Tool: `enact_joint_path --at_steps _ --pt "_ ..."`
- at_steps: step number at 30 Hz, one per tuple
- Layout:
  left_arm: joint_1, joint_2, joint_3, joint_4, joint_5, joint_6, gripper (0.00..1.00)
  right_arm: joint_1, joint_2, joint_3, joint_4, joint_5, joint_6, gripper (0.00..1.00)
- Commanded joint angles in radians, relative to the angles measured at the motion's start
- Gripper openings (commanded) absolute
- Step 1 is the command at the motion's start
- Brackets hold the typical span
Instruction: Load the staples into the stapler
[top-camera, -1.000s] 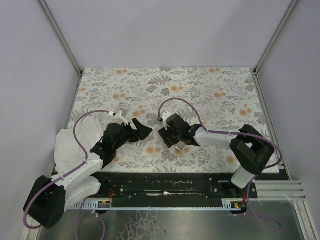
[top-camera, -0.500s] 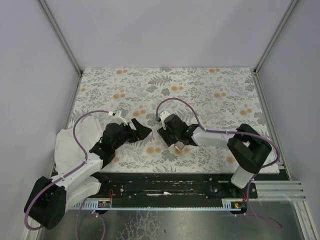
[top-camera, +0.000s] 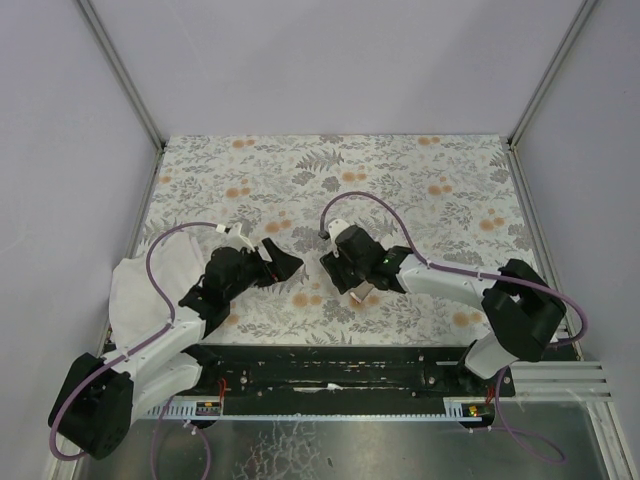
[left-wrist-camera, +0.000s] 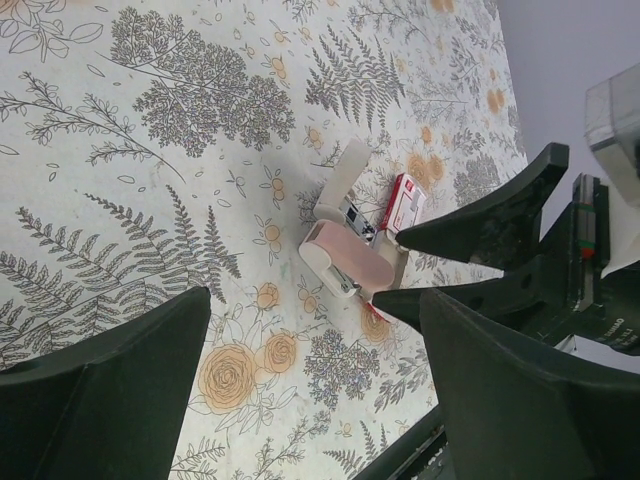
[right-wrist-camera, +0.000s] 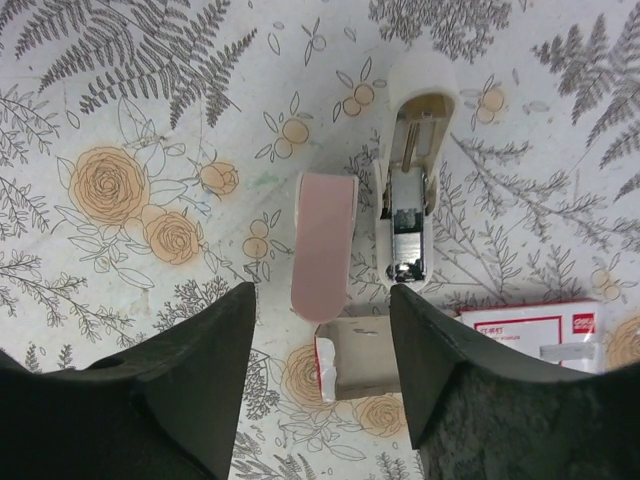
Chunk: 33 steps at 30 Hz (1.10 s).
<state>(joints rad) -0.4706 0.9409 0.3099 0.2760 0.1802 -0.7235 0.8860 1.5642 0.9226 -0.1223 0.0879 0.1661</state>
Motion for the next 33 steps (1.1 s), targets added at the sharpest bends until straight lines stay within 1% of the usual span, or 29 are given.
enact_joint_path --at_steps 1,4,17,21,23,26,28,30,33 --pt "0.007 -0.009 -0.009 0.01 0.018 0.013 0.85 0.02 0.014 -0.013 0.02 -0.031 0.046 0.59" --pt "0.007 -0.011 -0.007 0.008 0.019 0.015 0.85 0.03 0.044 -0.003 0.024 -0.027 0.049 0.55" --pt "0.012 -0.022 -0.003 -0.004 0.022 0.019 0.85 0.039 0.141 0.019 0.019 0.028 0.049 0.54" --pt "0.012 -0.022 -0.004 -0.002 0.022 0.029 0.85 0.042 0.169 0.03 0.014 0.039 0.039 0.5" --pt "0.012 -0.019 -0.009 0.008 0.025 0.041 0.85 0.041 0.18 0.033 0.01 0.04 0.032 0.45" --pt "0.012 -0.015 -0.023 0.044 0.052 0.07 0.85 0.041 0.188 0.035 0.003 0.035 0.017 0.3" --pt "0.011 -0.007 -0.028 0.07 0.077 0.104 0.85 0.041 0.179 0.036 0.001 0.023 0.007 0.24" --pt "0.012 0.006 -0.034 0.091 0.102 0.129 0.85 0.041 0.155 0.037 -0.005 0.017 -0.007 0.21" --pt "0.011 0.029 -0.046 0.161 0.187 0.162 0.85 0.039 0.105 0.034 -0.02 -0.018 -0.048 0.18"
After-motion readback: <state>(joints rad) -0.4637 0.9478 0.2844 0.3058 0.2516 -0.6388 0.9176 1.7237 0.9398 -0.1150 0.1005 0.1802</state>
